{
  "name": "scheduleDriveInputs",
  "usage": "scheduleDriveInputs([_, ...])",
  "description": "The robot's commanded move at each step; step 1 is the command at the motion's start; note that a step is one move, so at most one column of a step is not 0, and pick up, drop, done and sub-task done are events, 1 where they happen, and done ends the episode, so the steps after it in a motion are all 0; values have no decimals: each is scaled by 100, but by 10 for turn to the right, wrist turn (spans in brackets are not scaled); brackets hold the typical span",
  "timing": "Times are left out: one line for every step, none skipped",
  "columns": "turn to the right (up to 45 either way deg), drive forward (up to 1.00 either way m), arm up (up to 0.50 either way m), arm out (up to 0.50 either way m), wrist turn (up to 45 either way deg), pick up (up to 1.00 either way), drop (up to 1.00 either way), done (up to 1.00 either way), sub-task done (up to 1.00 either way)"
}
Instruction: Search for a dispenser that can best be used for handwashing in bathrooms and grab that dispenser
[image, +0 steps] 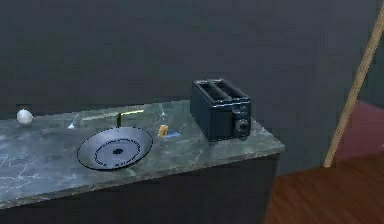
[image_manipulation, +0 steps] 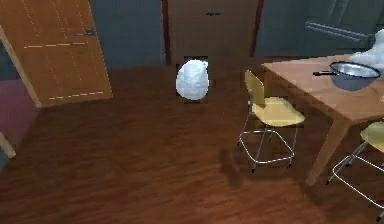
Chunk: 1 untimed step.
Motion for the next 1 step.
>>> scheduleDriveInputs([-450, 0, 0, 0, 0, 0, 0, 0, 0])
